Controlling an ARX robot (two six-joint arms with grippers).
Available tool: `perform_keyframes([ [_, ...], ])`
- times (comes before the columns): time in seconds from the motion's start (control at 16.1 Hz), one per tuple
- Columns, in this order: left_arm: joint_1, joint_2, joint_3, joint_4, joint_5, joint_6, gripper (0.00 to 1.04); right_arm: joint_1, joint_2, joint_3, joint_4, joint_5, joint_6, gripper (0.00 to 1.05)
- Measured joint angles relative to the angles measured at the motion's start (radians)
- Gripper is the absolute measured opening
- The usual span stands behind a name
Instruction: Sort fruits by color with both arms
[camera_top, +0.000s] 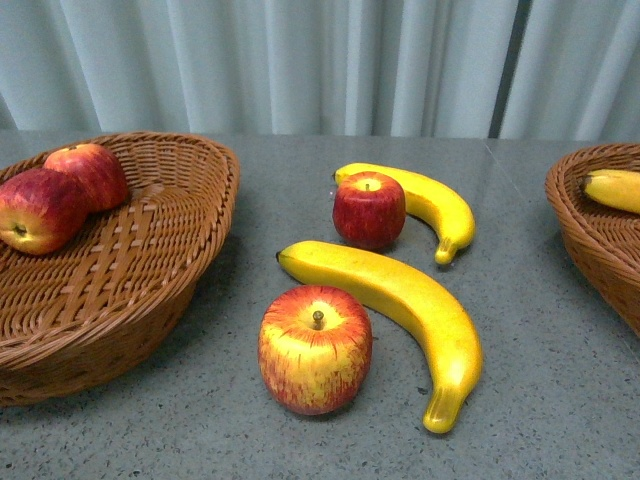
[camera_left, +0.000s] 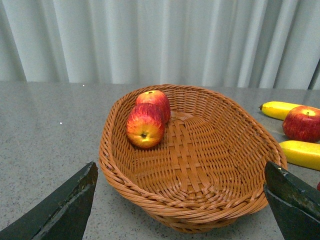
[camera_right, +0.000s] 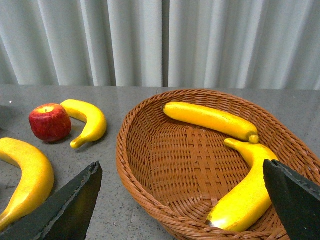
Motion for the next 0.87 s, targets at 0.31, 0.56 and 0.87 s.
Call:
perform_keyframes([
  [0.31,0.000,0.000,0.000,0.000,0.000,0.000,0.98,0.000,0.000,0.000,0.000,0.000,0.000,0.98],
  [0.56,0.000,0.000,0.000,0.000,0.000,0.000,0.98,0.000,0.000,0.000,0.000,0.000,0.000,0.98],
  [0.87,0.000,0.000,0.000,0.000,0.000,0.000,0.98,0.000,0.000,0.000,0.000,0.000,0.000,0.98],
])
